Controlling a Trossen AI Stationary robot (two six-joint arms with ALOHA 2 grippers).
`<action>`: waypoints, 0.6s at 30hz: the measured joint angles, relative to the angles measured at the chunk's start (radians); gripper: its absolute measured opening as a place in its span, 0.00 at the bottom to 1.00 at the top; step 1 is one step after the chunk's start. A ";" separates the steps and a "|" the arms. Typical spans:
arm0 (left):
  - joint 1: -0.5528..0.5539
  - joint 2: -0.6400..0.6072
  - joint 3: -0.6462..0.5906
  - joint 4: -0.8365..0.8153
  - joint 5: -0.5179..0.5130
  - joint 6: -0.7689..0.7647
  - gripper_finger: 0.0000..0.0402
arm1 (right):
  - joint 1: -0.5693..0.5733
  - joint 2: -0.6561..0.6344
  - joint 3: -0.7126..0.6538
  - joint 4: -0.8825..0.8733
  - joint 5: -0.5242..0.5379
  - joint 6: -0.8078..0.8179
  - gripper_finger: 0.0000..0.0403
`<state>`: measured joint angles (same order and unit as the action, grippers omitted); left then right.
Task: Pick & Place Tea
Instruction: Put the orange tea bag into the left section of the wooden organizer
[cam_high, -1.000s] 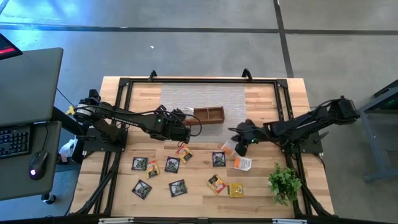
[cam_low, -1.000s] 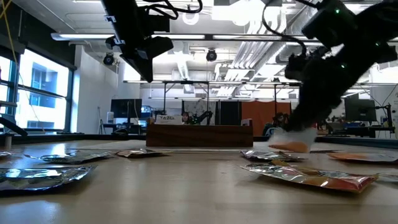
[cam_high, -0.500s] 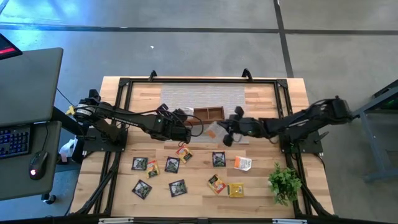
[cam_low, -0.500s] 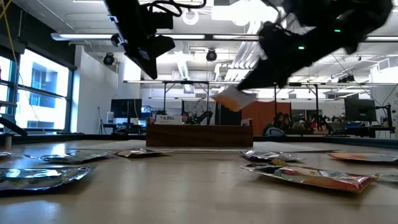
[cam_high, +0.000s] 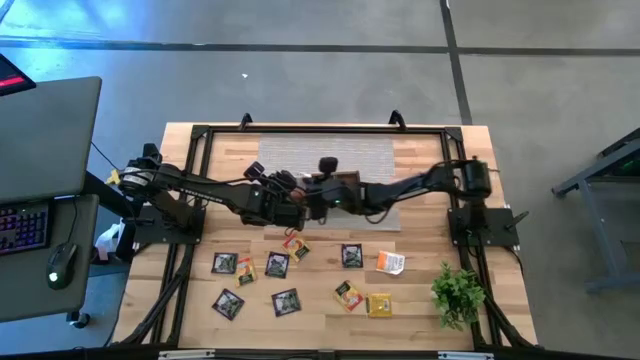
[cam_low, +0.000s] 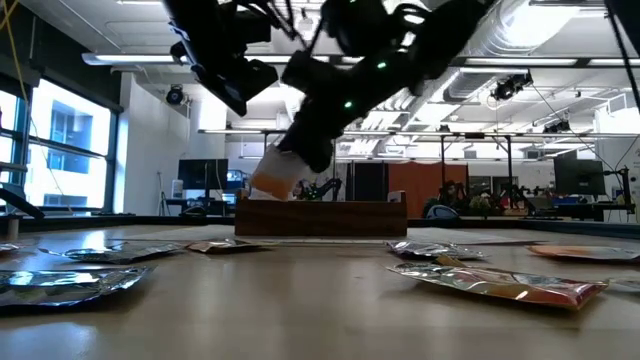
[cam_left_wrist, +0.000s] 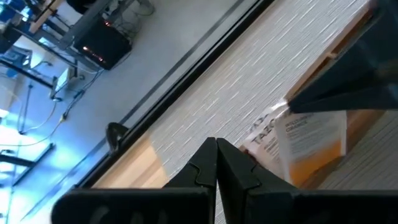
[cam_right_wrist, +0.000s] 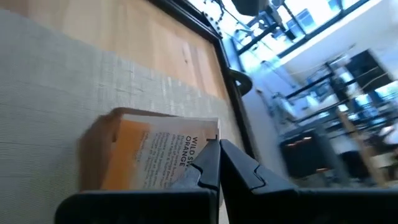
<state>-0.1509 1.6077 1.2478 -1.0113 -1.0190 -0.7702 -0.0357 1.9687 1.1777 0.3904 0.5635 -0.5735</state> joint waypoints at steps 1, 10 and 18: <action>0.000 0.000 0.000 -0.017 -0.005 -0.001 0.00 | 0.000 0.021 0.022 -0.001 0.018 -0.025 0.00; -0.008 0.000 0.035 -0.272 -0.035 -0.284 0.00 | -0.011 0.067 0.054 0.038 0.061 -0.114 0.00; -0.006 0.000 0.037 -0.272 -0.031 -0.286 0.00 | -0.032 0.067 0.052 0.024 0.027 -0.136 0.00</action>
<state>-0.1574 1.6081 1.2850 -1.2835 -1.0504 -1.0561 -0.0675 2.0361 1.2293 0.4144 0.5900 -0.7099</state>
